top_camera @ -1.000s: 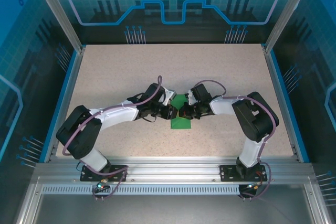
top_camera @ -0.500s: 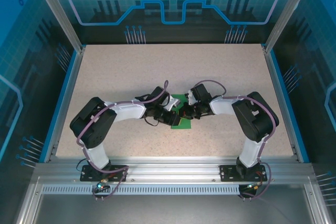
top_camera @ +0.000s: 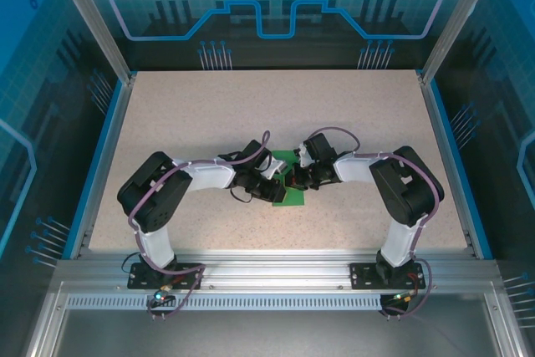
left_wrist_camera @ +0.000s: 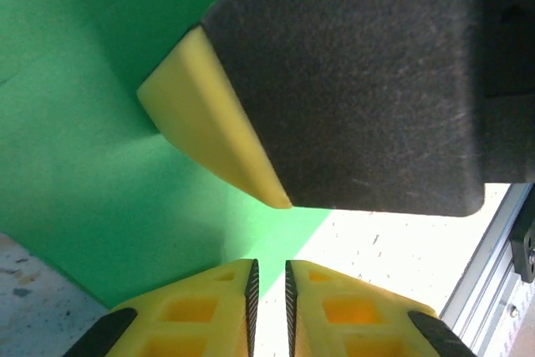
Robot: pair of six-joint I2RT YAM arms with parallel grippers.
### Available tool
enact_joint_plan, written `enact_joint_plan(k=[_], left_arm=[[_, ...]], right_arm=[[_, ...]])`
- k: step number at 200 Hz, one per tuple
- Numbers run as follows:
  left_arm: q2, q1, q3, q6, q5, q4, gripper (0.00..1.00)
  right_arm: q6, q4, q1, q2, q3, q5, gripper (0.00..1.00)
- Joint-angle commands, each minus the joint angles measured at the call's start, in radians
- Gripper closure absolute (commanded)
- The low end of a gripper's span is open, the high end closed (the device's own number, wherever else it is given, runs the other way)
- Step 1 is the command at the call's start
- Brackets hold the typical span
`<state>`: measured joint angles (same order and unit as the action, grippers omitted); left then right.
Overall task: Fold a paper plane with a square sheet of paper (fold left side to right side)
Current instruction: Fold the triangle a second time at the center of the table.
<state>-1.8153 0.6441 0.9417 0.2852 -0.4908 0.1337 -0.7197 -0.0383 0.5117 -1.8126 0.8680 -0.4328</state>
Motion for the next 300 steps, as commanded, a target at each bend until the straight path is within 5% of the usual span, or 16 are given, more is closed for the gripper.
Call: enact_joint_plan(k=[1,152,300], left_arm=[[-0.003,-0.006,-0.005,-0.021,0.023,0.028,0.82],[0.022,-0.005,-0.081,0.002,0.042,0.032,0.85],[0.218,-0.005,-0.11,0.046,0.066,0.07,0.87]], right_arm=[[0.02,-0.095,0.005,-0.029,-0.001,0.036,1.0],[0.029,-0.118,0.0,-0.04,0.004,0.036,1.0],[0.034,-0.115,-0.004,-0.046,0.006,0.027,1.0]])
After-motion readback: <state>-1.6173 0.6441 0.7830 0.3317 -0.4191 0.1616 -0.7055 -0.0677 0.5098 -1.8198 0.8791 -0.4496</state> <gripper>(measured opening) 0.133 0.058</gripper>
